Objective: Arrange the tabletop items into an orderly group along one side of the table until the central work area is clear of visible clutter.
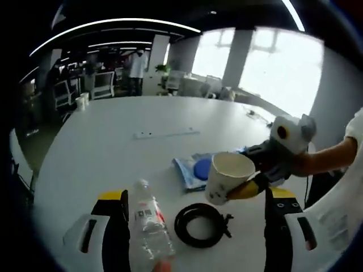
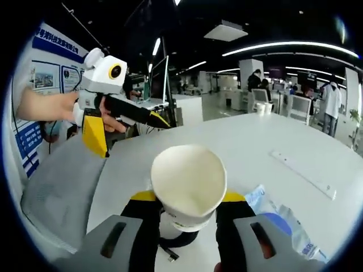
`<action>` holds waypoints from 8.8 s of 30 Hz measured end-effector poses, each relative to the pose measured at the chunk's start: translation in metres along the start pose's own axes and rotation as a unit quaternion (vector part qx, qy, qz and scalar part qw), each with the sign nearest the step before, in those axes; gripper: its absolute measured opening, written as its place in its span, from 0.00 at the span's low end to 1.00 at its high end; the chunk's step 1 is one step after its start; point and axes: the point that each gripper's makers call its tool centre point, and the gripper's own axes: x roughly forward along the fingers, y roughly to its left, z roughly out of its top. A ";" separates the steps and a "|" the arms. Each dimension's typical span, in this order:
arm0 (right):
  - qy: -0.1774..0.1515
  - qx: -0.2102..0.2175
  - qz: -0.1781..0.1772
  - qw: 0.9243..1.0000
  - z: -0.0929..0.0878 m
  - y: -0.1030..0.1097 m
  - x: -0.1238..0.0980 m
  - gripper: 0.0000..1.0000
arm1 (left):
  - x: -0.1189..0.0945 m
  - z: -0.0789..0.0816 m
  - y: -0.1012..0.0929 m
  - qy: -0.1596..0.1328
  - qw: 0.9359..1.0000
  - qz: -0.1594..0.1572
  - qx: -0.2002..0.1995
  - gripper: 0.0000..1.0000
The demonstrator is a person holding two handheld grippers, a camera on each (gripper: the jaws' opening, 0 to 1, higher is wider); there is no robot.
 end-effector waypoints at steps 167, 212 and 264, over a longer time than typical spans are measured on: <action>0.028 0.051 -0.151 0.987 -0.034 -0.068 -0.061 0.79 | -0.034 -0.061 -0.001 -0.015 0.993 0.035 -0.110 0.92; 0.048 0.102 -0.164 0.980 -0.074 -0.062 -0.084 0.71 | 0.027 -0.052 0.055 0.054 0.988 0.098 -0.104 0.80; 0.029 0.200 -0.160 0.966 -0.102 -0.055 -0.080 0.64 | 0.076 -0.103 0.087 0.158 0.971 0.151 -0.100 0.60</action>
